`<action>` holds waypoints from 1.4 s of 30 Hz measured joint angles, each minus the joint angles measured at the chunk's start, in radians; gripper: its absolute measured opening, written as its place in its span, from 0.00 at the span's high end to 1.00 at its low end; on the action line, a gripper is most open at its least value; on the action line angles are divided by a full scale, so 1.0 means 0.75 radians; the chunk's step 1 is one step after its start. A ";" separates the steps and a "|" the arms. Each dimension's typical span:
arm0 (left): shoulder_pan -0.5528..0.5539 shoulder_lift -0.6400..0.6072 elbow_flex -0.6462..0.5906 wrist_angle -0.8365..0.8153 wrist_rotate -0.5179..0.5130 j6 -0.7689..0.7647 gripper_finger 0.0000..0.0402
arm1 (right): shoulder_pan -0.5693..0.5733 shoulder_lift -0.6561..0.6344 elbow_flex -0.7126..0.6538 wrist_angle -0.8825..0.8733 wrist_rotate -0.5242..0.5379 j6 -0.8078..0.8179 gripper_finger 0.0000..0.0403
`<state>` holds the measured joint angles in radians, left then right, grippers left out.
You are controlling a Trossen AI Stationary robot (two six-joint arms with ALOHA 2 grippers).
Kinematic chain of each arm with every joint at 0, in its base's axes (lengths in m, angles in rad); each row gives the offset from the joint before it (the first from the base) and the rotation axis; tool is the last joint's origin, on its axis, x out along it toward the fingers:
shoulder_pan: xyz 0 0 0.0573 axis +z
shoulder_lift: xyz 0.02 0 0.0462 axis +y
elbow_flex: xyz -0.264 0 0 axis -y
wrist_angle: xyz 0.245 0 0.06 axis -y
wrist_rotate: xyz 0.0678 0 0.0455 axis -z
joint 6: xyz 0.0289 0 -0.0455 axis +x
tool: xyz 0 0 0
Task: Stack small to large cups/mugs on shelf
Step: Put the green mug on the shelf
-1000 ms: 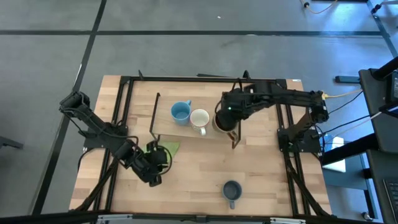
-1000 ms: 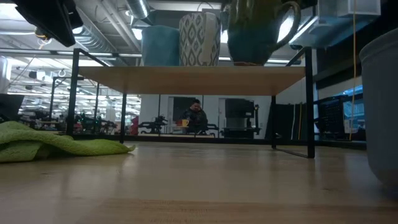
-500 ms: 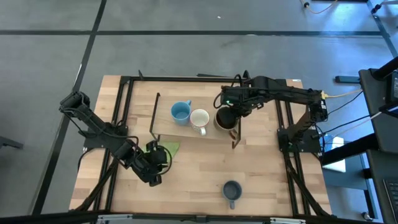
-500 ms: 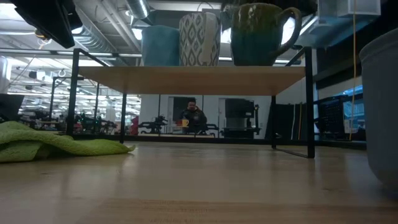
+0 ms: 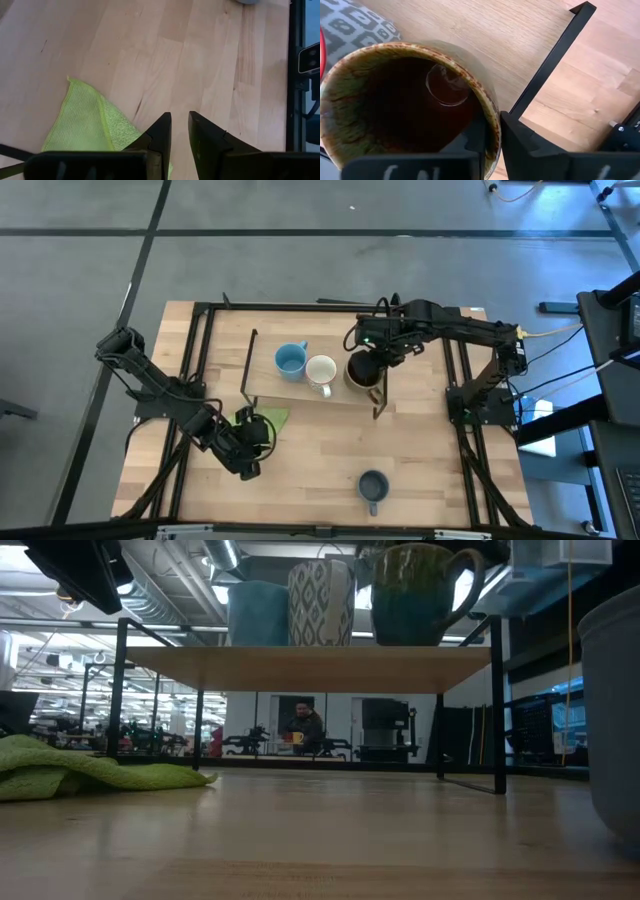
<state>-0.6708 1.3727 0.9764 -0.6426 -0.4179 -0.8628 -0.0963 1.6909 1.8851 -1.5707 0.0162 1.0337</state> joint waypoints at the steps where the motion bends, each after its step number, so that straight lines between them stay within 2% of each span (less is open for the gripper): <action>1: 0.000 0.000 0.000 0.001 0.000 0.000 0.85 | 0.000 0.000 0.000 0.000 -0.001 -0.001 0.88; 8: 0.000 0.000 0.000 0.001 0.000 0.000 0.85 | -0.002 0.000 0.001 0.007 -0.004 -0.023 0.84; 23: 0.000 0.000 0.000 0.001 0.000 -0.002 0.85 | -0.060 0.000 0.001 0.027 -0.006 -0.096 0.84; 42: 0.000 0.000 0.000 -0.001 -0.015 0.001 0.85 | -0.060 -0.001 0.001 0.001 -0.009 -0.218 0.82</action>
<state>-0.6708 1.3727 0.9764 -0.6430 -0.4290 -0.8620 -0.1413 1.6903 1.8858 -1.5699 0.0096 0.8705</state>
